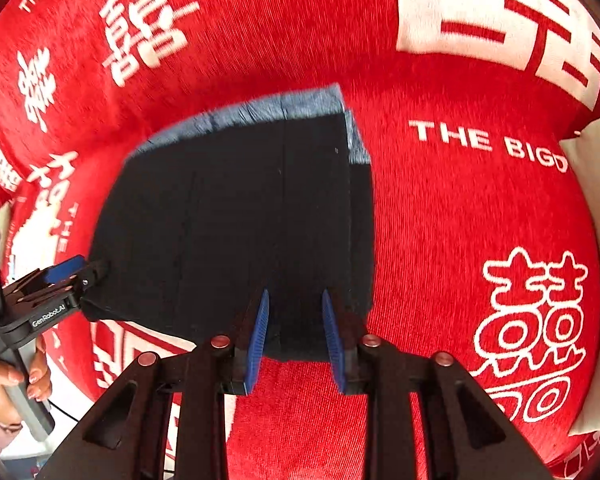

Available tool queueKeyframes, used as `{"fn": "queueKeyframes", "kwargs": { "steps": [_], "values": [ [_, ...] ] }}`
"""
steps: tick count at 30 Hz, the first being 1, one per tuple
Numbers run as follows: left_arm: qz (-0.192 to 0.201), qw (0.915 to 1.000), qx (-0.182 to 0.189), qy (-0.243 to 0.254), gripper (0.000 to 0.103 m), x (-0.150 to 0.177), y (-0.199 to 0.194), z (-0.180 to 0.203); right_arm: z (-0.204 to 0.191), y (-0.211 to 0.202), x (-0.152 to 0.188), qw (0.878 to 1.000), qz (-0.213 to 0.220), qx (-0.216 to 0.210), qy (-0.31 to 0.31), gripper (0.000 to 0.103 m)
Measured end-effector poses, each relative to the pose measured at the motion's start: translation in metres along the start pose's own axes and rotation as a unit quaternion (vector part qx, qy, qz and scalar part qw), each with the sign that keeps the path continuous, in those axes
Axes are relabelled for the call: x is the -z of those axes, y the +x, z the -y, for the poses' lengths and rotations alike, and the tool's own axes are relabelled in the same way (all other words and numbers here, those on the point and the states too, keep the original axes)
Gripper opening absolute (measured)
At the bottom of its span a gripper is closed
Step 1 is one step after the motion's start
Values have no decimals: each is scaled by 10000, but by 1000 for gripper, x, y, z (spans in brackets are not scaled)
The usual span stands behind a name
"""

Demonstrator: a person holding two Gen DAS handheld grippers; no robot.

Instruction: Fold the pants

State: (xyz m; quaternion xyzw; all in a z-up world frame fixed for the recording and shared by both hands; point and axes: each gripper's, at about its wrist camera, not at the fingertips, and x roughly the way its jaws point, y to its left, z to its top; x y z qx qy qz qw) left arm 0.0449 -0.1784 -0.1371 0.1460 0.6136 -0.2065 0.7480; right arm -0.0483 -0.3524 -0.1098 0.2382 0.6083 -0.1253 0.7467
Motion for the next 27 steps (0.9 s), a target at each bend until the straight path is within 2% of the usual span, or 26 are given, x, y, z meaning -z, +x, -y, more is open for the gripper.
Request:
{"fn": "queueKeyframes", "kwargs": {
  "steps": [2, 4, 8, 14, 20, 23, 27],
  "values": [
    [-51, 9999, -26, -153, 83, -2, 4, -4, 0, 4, 0, 10000, -17, 53, -3, 31],
    [-141, 9992, 127, -355, 83, -4, 7, -10, -2, 8, 2, 10000, -9, 78, 29, 31],
    [-36, 9998, -15, -171, 90, -2, 7, -8, -11, 14, 2, 9996, 26, 282, -74, 31],
    [-136, 9994, 115, -287, 91, -5, 11, -15, -17, 20, 4, 9987, 24, 509, 32, 34],
    [-187, 9995, 122, -233, 92, -5, 14, -18, -12, 21, 4, 9968, 29, 694, 387, 51],
    [-208, 9996, 133, -151, 92, -6, 14, -17, -3, 22, 6, 9953, 45, 595, 765, 53],
    [-177, 9997, 139, 38, 92, -9, 16, -16, -7, 21, 8, 9948, 117, 745, 689, 54]
  ]
}}
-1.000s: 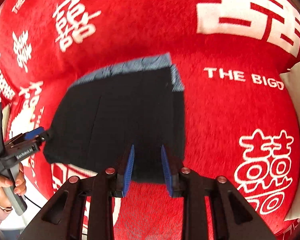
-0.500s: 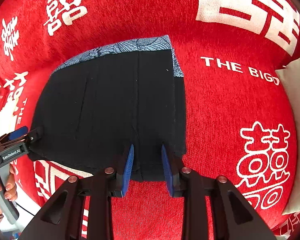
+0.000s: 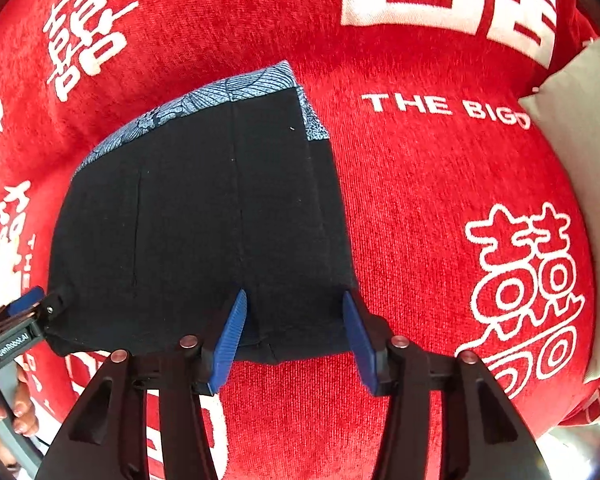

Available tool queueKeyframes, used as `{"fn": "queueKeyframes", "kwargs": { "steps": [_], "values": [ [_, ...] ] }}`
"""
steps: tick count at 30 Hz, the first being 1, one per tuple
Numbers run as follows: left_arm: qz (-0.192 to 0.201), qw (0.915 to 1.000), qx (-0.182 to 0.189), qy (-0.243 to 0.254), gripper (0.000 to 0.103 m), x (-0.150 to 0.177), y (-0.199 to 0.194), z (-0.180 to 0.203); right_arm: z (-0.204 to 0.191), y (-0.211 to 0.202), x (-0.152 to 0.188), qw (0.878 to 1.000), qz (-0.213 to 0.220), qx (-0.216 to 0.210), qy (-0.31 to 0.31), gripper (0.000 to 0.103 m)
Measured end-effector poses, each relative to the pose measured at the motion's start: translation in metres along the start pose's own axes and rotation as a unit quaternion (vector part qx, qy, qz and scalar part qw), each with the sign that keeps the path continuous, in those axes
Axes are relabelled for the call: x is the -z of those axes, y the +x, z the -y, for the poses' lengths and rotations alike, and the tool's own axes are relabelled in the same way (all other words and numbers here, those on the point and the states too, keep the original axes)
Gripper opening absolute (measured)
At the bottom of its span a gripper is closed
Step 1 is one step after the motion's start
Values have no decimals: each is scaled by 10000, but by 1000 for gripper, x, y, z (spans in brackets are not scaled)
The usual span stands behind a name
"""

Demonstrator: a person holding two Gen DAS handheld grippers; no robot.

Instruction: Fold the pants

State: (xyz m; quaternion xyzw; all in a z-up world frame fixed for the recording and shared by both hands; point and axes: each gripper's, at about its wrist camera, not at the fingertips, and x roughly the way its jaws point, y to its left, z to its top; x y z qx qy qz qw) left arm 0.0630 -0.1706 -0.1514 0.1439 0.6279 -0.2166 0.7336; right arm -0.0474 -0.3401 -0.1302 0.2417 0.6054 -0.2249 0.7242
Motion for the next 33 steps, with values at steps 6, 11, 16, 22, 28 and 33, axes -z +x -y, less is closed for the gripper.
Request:
{"fn": "queueKeyframes", "kwargs": {
  "steps": [6, 11, 16, 22, 28, 33],
  "values": [
    [-10, 10000, -2, -11, 92, 0, -1, 1, 0, 0, 2, 10000, 33, 26, 47, 55],
    [26, 9998, -186, 98, 92, -1, -4, 9, -2, 3, 3, 10000, -2, -23, -31, 56],
    [-45, 9995, -315, 69, 92, -4, -5, 12, -3, 8, -3, 9999, -108, -42, -72, 56],
    [-229, 9993, -275, -110, 102, -9, 2, 3, -2, 14, -15, 9991, -323, -180, -230, 62],
    [-384, 9990, -197, -92, 102, -19, 0, -1, 19, 22, -28, 9958, -640, -651, -34, 73],
    [-378, 9991, 140, -102, 102, -31, -13, 0, 33, 19, -34, 9935, -747, -856, -118, 73]
  ]
}}
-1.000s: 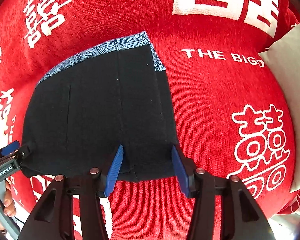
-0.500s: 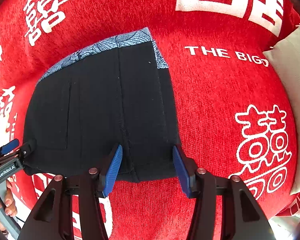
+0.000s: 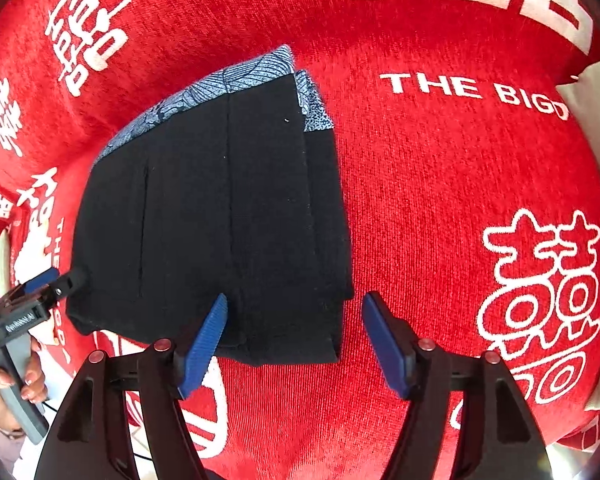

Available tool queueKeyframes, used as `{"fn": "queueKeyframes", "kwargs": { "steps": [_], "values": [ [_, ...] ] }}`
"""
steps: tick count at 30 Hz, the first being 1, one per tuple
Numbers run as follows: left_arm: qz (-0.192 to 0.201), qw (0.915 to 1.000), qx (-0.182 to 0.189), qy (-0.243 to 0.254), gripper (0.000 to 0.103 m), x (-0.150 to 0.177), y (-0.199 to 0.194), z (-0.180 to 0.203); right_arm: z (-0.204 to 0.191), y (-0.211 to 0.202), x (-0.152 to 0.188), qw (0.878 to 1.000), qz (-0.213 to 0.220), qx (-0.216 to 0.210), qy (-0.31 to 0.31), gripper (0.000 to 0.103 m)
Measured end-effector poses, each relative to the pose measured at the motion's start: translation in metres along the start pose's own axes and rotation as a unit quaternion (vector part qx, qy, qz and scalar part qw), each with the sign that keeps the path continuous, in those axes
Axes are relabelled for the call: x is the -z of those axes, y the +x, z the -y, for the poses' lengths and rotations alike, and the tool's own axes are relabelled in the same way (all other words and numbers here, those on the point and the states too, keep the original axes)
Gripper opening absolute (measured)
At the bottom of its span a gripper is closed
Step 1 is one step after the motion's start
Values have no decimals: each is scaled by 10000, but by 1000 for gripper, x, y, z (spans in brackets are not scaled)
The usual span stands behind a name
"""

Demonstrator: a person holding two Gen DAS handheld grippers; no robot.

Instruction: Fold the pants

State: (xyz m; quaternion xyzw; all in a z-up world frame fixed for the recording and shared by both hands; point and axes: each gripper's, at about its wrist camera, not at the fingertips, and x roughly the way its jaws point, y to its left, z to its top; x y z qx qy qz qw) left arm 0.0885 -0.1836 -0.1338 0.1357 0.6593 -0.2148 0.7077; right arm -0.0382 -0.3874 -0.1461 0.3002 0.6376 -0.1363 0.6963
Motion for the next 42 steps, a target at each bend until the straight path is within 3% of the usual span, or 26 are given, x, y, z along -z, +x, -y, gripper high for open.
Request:
{"fn": "queueKeyframes", "kwargs": {
  "steps": [11, 19, 26, 29, 36, 42],
  "values": [
    [-76, 9998, 181, -16, 102, -28, 9, 21, 25, -10, -14, 9998, 61, -160, 50, 74],
    [-89, 9998, -82, -173, 102, -39, 17, 21, 51, -25, -23, 9989, 214, -151, 400, 74],
    [-89, 9994, -218, -255, 102, -35, 20, 13, 46, -33, -27, 9991, 323, -144, 225, 73],
    [-96, 9992, -292, -237, 102, -34, 24, 11, 33, -28, -29, 9994, 328, 26, -117, 55],
    [7, 9994, -318, -104, 103, -38, 38, 11, 18, -10, -45, 9981, 338, 244, -456, 54],
    [-98, 9997, -146, -162, 103, -42, 39, 4, 25, -14, -49, 9993, 206, -11, -311, 56]
  ]
}}
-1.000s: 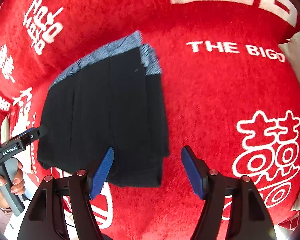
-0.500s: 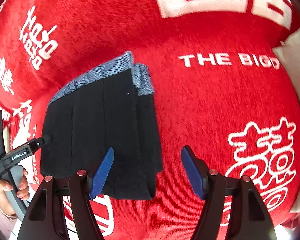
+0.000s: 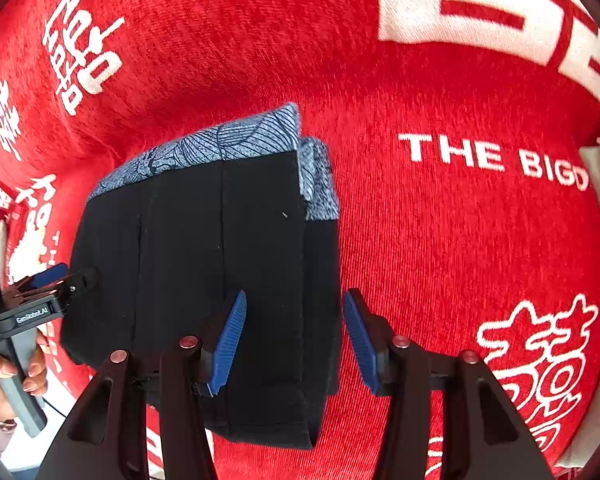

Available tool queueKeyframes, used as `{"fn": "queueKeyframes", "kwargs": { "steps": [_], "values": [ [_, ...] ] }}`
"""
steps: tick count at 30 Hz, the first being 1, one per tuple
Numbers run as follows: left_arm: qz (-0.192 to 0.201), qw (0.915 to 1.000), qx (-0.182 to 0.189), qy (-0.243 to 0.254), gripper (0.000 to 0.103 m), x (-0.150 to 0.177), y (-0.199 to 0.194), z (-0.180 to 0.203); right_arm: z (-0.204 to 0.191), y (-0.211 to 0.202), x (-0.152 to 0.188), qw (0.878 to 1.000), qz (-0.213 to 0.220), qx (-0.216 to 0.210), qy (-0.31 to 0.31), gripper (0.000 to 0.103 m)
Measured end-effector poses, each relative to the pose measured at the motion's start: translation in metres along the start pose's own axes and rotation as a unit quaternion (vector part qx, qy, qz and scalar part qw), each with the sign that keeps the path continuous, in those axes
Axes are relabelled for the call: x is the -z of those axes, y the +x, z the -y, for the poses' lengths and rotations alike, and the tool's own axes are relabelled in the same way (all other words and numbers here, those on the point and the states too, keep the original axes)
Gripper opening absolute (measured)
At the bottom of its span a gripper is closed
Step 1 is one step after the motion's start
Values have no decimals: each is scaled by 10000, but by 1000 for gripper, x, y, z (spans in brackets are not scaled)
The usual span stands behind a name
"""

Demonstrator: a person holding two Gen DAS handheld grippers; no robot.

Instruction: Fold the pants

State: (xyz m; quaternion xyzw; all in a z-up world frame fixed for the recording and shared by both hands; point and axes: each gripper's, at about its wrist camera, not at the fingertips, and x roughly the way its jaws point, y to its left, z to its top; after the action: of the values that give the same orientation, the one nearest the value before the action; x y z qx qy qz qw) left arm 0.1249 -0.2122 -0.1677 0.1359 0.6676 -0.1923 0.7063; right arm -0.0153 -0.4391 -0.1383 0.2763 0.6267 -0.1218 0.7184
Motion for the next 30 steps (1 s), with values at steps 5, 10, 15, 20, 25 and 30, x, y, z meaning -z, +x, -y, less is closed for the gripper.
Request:
{"fn": "queueKeyframes", "kwargs": {
  "steps": [5, 10, 15, 20, 25, 30],
  "values": [
    [-54, 9999, 145, 0, 103, -2, -4, -4, 15, -8, 5, 9996, -86, -189, 178, 63],
    [-194, 9938, 999, -447, 103, -5, -5, -26, 38, -14, 13, 9965, -58, -726, 398, 63],
    [-459, 9831, 1695, -518, 103, -12, 8, -44, 59, -14, 9, 9900, 82, -1265, 618, 63],
    [-832, 9637, 2496, -454, 103, -16, 30, -51, 77, 7, 3, 9757, -203, -2019, 821, 63],
    [-962, 9561, 2764, -118, 103, -17, 36, -40, 85, 32, 7, 9555, -548, -2769, 852, 63],
    [-955, 9579, 2677, 400, 103, -24, 44, -21, 84, 37, 2, 9482, -635, -3065, 549, 66]
  ]
}}
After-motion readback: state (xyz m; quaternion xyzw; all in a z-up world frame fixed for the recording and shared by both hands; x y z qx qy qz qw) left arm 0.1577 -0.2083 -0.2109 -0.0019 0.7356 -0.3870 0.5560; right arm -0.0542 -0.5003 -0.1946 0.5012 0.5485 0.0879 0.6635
